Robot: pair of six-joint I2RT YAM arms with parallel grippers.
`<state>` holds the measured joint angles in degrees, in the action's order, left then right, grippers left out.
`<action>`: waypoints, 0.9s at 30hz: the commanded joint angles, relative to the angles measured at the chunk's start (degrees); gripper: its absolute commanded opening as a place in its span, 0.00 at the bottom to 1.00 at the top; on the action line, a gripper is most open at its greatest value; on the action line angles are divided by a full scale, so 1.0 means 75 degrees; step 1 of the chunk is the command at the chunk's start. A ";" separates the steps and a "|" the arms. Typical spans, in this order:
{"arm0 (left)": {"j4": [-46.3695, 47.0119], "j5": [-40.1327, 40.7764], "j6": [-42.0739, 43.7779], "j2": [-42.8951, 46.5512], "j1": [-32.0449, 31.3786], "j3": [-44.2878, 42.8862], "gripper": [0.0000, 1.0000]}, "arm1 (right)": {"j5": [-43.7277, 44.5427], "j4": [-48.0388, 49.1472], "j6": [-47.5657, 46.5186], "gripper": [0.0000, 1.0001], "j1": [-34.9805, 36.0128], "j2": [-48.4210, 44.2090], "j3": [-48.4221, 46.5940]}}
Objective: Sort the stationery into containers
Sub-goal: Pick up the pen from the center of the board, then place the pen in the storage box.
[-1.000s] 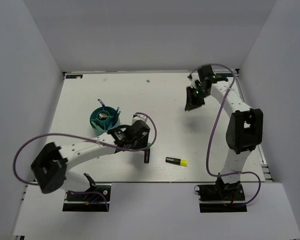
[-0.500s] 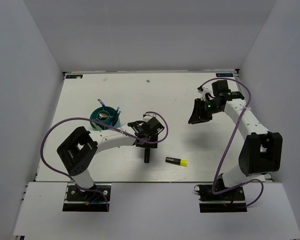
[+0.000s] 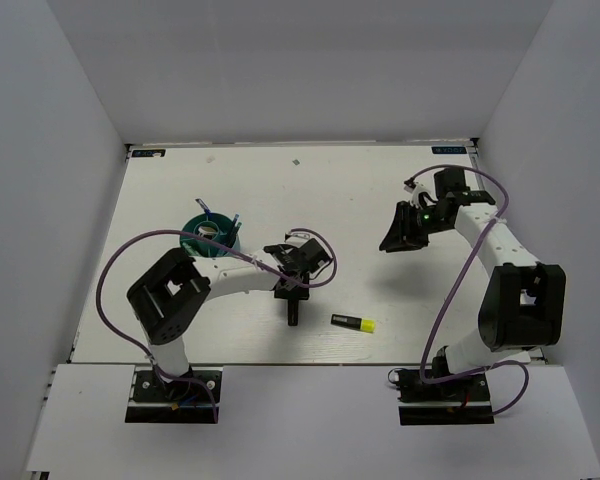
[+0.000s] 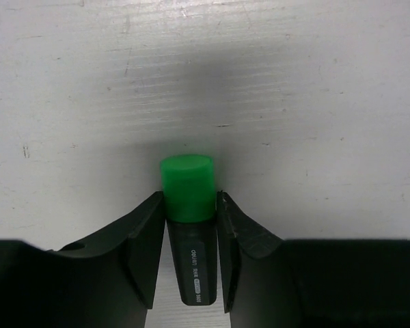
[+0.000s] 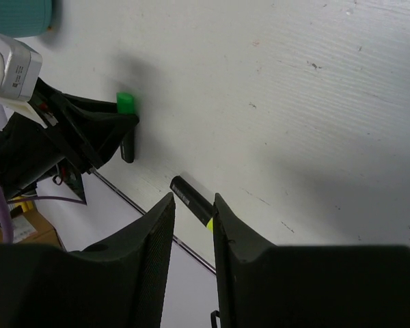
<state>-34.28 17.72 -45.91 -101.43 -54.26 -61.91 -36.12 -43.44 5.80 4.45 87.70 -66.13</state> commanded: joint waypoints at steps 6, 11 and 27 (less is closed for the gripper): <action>-0.0736 0.0602 -0.0043 -0.0199 -0.0124 -0.0229 0.20 | -0.0364 0.0226 0.0152 0.33 -0.0276 -0.0244 0.0122; -0.1101 0.1163 0.0437 0.0514 -0.0194 -0.0534 0.03 | -0.0481 0.0296 0.0035 0.38 -0.0347 -0.0291 0.0239; 0.1861 0.3367 0.3448 0.5963 0.2182 0.0449 0.01 | -0.0704 0.0706 -0.0035 0.44 -0.0452 -0.0221 0.0590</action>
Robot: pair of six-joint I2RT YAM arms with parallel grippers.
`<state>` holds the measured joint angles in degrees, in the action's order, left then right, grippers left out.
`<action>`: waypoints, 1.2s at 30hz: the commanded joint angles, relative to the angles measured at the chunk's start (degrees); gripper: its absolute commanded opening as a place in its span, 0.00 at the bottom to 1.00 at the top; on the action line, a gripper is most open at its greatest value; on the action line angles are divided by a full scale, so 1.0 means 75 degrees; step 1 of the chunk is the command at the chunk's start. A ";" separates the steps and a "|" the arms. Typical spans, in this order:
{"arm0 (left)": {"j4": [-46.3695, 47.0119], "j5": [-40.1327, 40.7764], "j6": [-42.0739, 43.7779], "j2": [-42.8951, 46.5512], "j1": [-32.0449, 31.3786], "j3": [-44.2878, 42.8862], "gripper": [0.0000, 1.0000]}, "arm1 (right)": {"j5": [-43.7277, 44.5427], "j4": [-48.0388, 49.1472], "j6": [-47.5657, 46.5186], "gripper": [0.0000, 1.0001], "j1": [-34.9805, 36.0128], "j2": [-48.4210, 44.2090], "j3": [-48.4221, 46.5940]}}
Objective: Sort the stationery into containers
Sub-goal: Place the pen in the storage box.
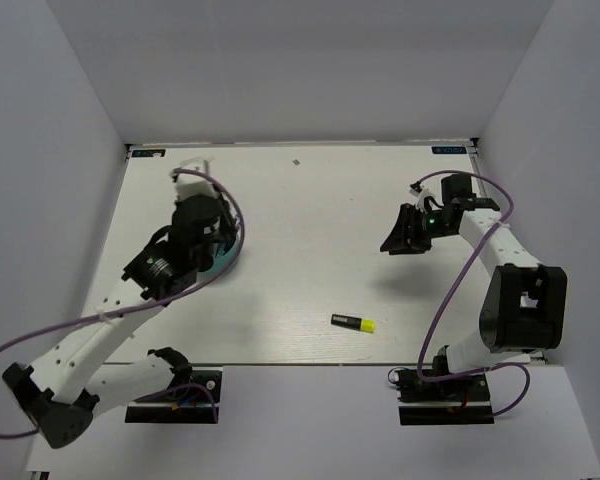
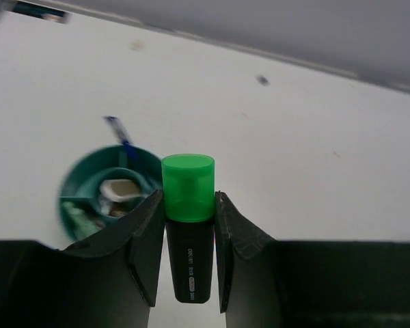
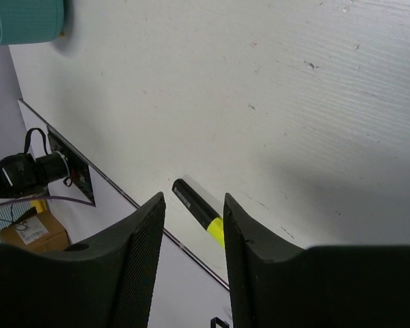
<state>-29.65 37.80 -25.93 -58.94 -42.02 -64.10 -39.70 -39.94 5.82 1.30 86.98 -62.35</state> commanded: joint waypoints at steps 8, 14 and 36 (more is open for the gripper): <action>0.2487 0.1229 0.1393 -0.0297 0.2520 0.0905 0.01 | -0.0272 0.0333 -0.0085 0.45 -0.0021 0.0040 0.0203; 0.3015 0.1195 0.1852 -0.1433 0.3129 0.0800 0.01 | -0.0203 0.0416 -0.0155 0.45 -0.0033 0.0063 0.0274; 0.4855 0.0585 0.2216 -0.3333 0.3845 0.1433 0.01 | -0.0355 0.0392 -0.0437 0.46 -0.0080 0.0344 0.0309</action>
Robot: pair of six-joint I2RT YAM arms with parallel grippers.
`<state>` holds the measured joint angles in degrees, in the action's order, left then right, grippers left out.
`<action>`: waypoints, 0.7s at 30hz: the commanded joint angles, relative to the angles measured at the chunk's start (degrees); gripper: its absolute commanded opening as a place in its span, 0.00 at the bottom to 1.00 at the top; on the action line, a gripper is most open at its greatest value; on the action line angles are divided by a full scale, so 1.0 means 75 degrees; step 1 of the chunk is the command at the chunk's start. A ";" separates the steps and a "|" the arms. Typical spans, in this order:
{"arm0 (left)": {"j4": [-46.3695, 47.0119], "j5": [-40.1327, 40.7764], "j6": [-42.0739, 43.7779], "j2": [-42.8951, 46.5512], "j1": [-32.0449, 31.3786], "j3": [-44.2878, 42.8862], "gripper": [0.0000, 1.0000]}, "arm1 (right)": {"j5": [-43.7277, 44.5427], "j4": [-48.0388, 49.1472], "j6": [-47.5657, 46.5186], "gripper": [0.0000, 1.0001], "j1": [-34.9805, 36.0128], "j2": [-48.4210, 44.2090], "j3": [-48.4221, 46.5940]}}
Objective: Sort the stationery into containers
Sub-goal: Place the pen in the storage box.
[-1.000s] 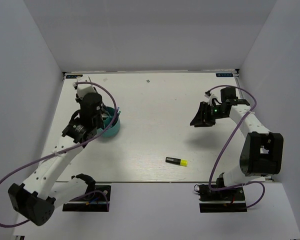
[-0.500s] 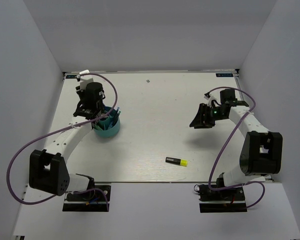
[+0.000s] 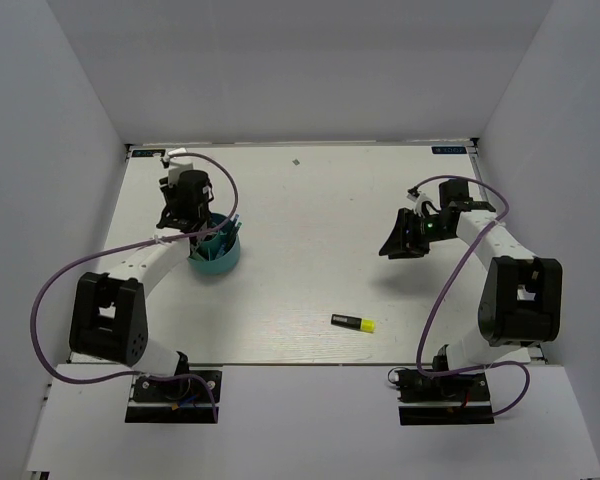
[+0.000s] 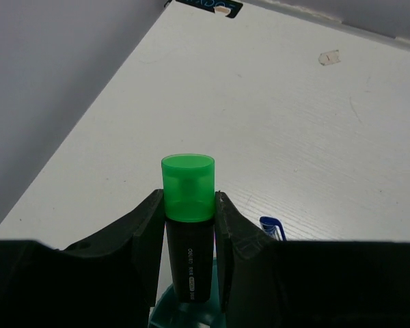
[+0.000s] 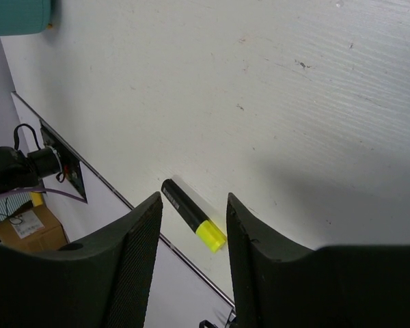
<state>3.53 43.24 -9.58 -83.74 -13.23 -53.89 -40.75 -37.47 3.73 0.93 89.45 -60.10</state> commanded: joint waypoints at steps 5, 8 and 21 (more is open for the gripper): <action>0.0712 -0.0106 0.0036 -0.0271 -0.0122 0.0212 0.01 | -0.0285 0.0051 -0.0181 0.48 -0.0288 0.0073 0.0020; 0.0818 -0.0082 0.0059 -0.0377 -0.0181 0.0306 0.01 | -0.0320 0.0028 -0.0227 0.48 -0.0335 0.0097 0.0021; 0.0456 0.0094 -0.0163 0.0125 -0.0427 0.0682 0.66 | -0.0882 -0.0311 -0.0777 0.58 -0.0428 -0.0009 -0.0120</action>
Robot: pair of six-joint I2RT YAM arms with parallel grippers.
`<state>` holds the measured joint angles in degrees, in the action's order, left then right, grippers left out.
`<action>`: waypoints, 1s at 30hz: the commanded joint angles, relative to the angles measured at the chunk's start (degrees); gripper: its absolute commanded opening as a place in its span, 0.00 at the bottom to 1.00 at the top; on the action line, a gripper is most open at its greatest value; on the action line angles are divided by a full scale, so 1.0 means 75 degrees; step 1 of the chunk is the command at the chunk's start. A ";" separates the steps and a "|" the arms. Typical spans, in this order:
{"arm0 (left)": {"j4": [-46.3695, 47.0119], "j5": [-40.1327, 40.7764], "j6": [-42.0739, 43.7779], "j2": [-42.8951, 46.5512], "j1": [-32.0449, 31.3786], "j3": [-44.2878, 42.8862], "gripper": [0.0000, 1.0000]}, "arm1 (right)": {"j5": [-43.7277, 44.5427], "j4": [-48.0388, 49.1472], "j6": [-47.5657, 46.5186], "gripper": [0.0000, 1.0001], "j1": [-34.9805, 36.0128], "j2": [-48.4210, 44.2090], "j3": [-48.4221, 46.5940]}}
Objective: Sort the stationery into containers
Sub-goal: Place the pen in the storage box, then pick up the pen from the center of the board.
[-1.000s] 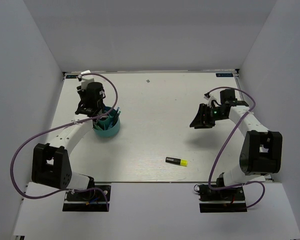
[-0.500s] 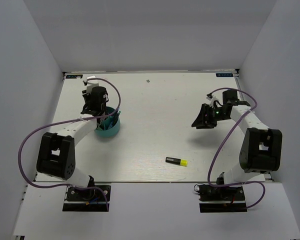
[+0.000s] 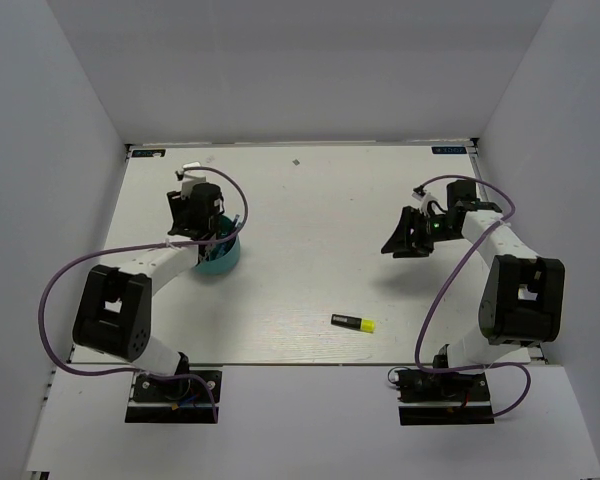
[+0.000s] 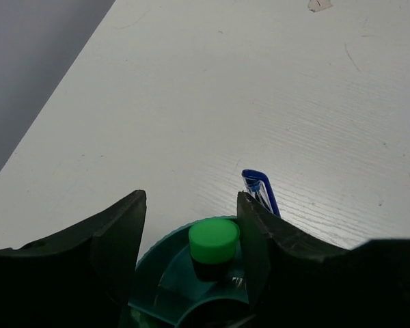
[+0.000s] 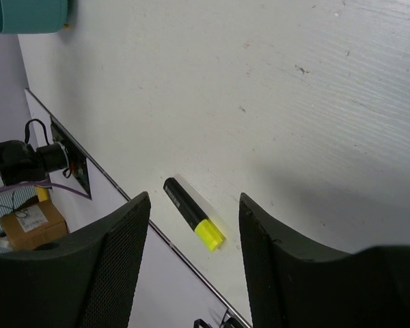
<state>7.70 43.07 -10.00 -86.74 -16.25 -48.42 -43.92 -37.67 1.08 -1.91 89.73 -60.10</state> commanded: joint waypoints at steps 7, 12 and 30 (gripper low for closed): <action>-0.1002 0.0082 -0.0003 0.1322 -0.0294 -0.0679 0.52 | -0.0764 -0.1417 -0.2707 0.42 0.0149 -0.0304 -0.0436; -0.2981 -0.0746 -0.0784 0.2611 -0.0878 -0.1230 0.01 | 0.0052 -0.2535 -0.4993 0.13 0.1203 -0.0525 -0.0835; -0.5751 -0.5601 -0.1118 0.2814 -0.4826 -0.0831 0.64 | 0.4072 -0.0496 -0.4013 0.51 0.4017 -0.2026 0.1439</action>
<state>-37.50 7.55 -24.38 -61.41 -47.11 -50.54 -21.45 -46.85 -34.83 28.80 77.89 -48.18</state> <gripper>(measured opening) 0.672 0.548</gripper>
